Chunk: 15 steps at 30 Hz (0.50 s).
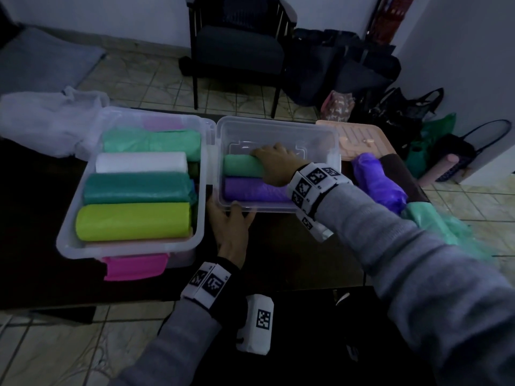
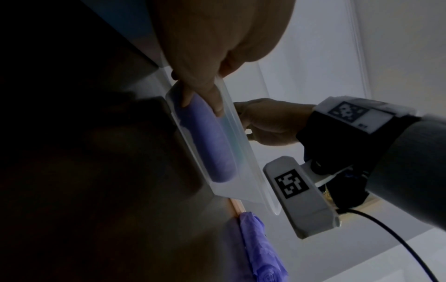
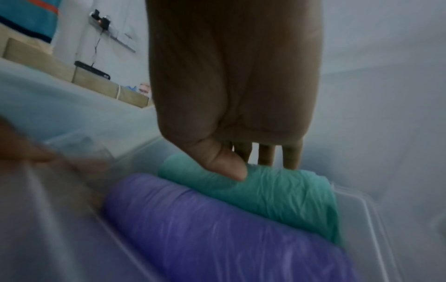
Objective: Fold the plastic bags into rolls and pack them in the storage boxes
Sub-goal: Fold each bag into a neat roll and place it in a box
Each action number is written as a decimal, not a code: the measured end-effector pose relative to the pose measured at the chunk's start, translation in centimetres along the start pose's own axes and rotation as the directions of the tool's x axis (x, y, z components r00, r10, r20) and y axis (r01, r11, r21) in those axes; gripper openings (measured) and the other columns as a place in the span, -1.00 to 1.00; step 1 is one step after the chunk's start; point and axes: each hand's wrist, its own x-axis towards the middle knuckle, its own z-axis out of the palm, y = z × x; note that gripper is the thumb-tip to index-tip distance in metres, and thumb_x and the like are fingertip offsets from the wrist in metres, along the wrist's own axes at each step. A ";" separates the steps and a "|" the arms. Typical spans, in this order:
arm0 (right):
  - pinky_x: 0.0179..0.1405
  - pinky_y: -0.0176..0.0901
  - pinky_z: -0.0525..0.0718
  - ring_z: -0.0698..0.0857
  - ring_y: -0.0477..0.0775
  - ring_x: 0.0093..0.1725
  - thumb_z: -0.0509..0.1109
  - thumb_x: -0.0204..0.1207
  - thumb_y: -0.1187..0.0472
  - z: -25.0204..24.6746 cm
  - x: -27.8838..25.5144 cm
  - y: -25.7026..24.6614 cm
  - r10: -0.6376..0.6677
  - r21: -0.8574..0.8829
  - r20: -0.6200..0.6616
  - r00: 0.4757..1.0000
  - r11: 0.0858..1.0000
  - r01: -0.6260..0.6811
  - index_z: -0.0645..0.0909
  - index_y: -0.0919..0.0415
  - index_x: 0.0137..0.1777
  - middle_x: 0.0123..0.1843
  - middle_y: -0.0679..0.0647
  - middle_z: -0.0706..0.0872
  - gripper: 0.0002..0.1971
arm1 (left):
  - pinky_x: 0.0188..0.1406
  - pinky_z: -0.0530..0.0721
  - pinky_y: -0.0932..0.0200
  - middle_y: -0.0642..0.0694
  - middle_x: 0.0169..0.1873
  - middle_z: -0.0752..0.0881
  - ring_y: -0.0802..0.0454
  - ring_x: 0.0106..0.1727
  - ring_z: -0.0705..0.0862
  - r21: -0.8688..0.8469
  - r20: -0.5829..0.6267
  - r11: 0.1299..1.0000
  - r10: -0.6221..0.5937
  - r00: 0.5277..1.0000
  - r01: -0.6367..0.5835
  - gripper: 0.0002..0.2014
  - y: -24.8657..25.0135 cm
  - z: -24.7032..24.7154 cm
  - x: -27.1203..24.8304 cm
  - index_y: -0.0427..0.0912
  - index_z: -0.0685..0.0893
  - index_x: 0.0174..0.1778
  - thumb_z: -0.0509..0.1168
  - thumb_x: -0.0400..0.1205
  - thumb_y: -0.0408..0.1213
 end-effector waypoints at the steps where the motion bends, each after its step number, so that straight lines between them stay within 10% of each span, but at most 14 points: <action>1: 0.50 0.21 0.26 0.25 0.26 0.54 0.26 0.56 0.26 -0.1 -0.2 0.1 -0.005 0.015 -0.003 1.000 1.000 0.005 0.26 0.14 0.57 0.56 0.16 0.32 -0.44 | -0.18 0.78 0.20 -0.18 0.49 0.42 -0.19 0.43 0.49 0.002 -0.002 1.000 0.001 1.000 -0.001 -0.41 0.0 0.0 0.0 -0.04 0.28 0.57 0.04 0.65 -0.61; 5: 0.49 0.04 0.30 0.30 0.17 0.50 0.21 0.51 0.41 -0.3 -2.3 1.2 0.021 0.274 -0.252 0.968 0.960 0.051 0.42 0.14 0.49 0.51 0.14 0.41 -0.47 | -0.17 0.78 0.21 -0.18 0.50 0.39 -0.17 0.43 0.49 0.047 -0.018 0.999 0.021 1.000 -0.020 -0.43 0.1 0.2 0.1 -0.06 0.27 0.57 0.05 0.66 -0.59; 9: 0.45 -0.03 0.34 0.37 0.16 0.44 0.19 0.48 0.45 0.6 -5.4 3.4 0.283 0.378 -0.615 0.736 0.925 -0.039 0.53 0.18 0.36 0.40 0.16 0.49 -0.55 | -0.10 0.77 0.17 -0.19 0.48 0.43 -0.13 0.38 0.54 0.076 -0.027 0.997 0.017 0.999 -0.015 -0.44 0.3 0.5 0.5 -0.04 0.28 0.57 0.08 0.67 -0.54; 11: 0.50 0.00 0.25 0.30 0.20 0.51 0.19 0.54 0.35 1.5 -6.3 4.4 0.464 0.518 -0.559 0.688 0.843 -0.147 0.33 0.23 0.51 0.51 0.22 0.36 -0.49 | -0.12 0.78 0.19 -0.22 0.47 0.43 -0.14 0.39 0.53 0.065 -0.038 0.998 0.029 0.999 -0.026 -0.47 0.2 0.8 0.9 -0.06 0.30 0.57 0.09 0.68 -0.53; 15: 0.45 0.12 0.45 0.46 0.24 0.45 0.20 0.58 0.39 3.5 -6.9 6.0 0.606 0.792 -0.227 0.762 0.571 -0.218 0.20 0.33 0.56 0.48 0.28 0.42 -0.46 | -0.10 0.76 0.25 -0.25 0.50 0.40 -0.19 0.46 0.48 0.082 -0.056 0.995 0.058 0.997 -0.054 -0.52 -0.1 1.3 1.7 -0.10 0.33 0.55 0.13 0.70 -0.47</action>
